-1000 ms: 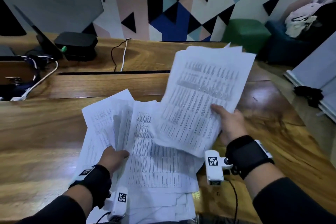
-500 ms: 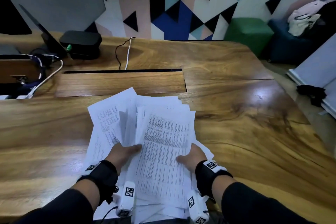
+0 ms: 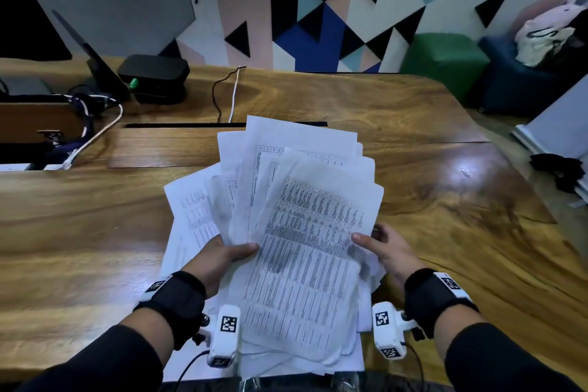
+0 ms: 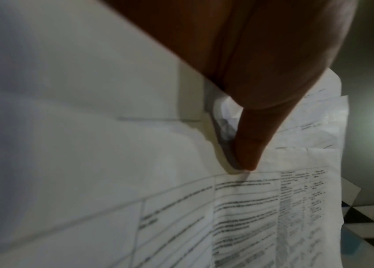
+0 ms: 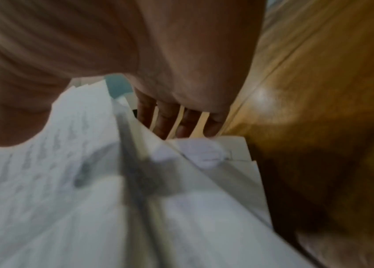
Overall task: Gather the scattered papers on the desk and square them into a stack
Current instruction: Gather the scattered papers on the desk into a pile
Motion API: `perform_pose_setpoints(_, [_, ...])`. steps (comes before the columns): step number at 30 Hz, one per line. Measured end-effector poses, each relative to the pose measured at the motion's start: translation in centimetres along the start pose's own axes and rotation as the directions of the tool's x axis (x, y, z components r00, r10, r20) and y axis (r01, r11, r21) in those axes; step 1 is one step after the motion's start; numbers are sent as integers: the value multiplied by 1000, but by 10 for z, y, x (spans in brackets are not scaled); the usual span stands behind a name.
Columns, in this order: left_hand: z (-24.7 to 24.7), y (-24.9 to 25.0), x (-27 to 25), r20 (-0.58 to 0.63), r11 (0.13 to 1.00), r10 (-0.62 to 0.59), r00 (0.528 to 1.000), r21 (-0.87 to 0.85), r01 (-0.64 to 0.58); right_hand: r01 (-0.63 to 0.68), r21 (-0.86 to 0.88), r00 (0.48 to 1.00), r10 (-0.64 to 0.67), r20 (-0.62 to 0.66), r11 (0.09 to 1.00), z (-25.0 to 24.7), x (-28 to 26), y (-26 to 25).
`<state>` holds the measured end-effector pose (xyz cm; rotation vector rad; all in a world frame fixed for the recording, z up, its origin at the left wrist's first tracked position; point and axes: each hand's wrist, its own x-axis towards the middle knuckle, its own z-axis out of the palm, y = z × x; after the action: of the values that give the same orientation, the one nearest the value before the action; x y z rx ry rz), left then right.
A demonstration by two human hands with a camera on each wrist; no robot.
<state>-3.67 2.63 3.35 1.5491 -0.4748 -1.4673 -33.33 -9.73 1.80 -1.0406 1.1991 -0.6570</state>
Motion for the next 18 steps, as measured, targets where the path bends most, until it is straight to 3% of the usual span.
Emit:
perform_pose_setpoints(3, [1,2,-3,28,1000,-6,1000,-16,6,-4,140,998,-5,63,990,-8,-8,-10])
perform_pose_setpoints(8, [13,1,0,42,1000,-14,999,6,14,-170,218,974,130,187,961,-6,-21,-9])
perform_pose_setpoints(18, [40,-7,5,-113,979,111,987,186,-88,-132,63,991,132,4,989,-9,-19,4])
